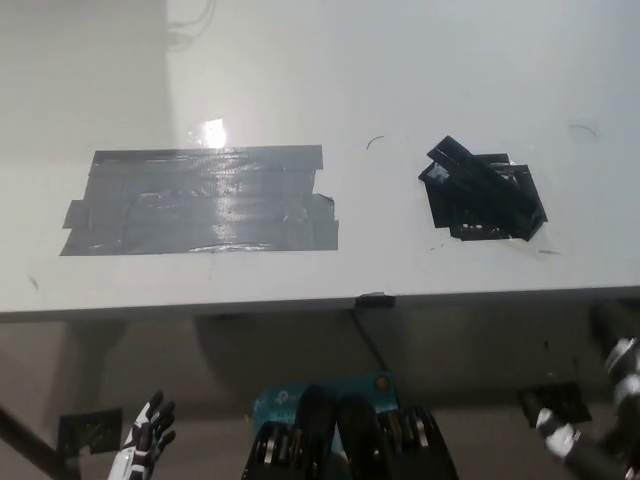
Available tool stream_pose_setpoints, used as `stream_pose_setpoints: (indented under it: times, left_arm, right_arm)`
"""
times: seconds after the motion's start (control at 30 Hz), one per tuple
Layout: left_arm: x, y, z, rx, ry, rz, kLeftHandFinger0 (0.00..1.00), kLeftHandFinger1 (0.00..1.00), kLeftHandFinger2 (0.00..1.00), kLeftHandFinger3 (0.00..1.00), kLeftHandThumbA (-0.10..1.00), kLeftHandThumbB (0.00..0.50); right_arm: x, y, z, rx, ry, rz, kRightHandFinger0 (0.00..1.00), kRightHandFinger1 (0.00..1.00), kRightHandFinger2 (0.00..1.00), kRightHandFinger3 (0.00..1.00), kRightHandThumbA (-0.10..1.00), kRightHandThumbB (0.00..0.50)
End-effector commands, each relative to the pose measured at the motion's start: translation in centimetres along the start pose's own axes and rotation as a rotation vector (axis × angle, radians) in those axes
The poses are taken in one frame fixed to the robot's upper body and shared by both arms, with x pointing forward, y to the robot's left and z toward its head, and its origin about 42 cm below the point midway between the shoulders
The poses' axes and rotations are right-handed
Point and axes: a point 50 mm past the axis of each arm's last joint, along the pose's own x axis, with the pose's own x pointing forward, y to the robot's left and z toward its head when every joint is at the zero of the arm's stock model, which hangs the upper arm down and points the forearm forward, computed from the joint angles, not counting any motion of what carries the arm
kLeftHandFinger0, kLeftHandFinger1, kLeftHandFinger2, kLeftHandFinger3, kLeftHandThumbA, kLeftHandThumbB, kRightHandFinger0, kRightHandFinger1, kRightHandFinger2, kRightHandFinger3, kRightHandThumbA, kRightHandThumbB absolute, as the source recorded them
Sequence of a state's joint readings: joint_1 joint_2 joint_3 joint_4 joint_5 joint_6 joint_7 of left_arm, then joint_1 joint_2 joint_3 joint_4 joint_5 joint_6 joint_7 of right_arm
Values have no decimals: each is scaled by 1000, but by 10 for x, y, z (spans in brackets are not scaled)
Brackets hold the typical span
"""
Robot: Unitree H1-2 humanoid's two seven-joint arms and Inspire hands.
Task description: A stapler is kept on the black spot marked on the desk infront of the robot. The robot picks up the stapler using its right hand and passes it to a person
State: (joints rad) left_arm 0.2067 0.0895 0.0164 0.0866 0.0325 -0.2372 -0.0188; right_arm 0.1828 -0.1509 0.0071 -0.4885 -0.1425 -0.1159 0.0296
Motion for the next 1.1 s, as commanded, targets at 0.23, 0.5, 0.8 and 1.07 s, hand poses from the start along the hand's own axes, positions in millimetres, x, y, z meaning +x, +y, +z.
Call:
stream_pose_setpoints:
  times: [0.23, 0.5, 0.8, 1.07]
  left_arm:
    - [-2, 2, 4, 20, -44, -13, 1000, 1000, 1000, 1000, 1000, 500]
    - [1, 2, 6, 38, -55, -21, 1000, 1000, 1000, 1000, 1000, 483]
    - [0, 0, 8, 42, -61, -40, 1000, 1000, 1000, 1000, 1000, 452]
    - [2, -1, 9, 69, -70, -50, 1000, 1000, 1000, 1000, 1000, 443]
  right_arm:
    - [162, -49, 35, -246, 85, 169, 1000, 1000, 1000, 1000, 853, 324]
    - [252, -32, 5, -356, 258, 232, 1000, 1000, 1000, 1000, 957, 365]
    - [314, -7, -16, -466, 394, 285, 1000, 1000, 1000, 1000, 958, 353]
    - [333, 7, -30, -497, 478, 313, 1000, 1000, 1000, 1000, 949, 346]
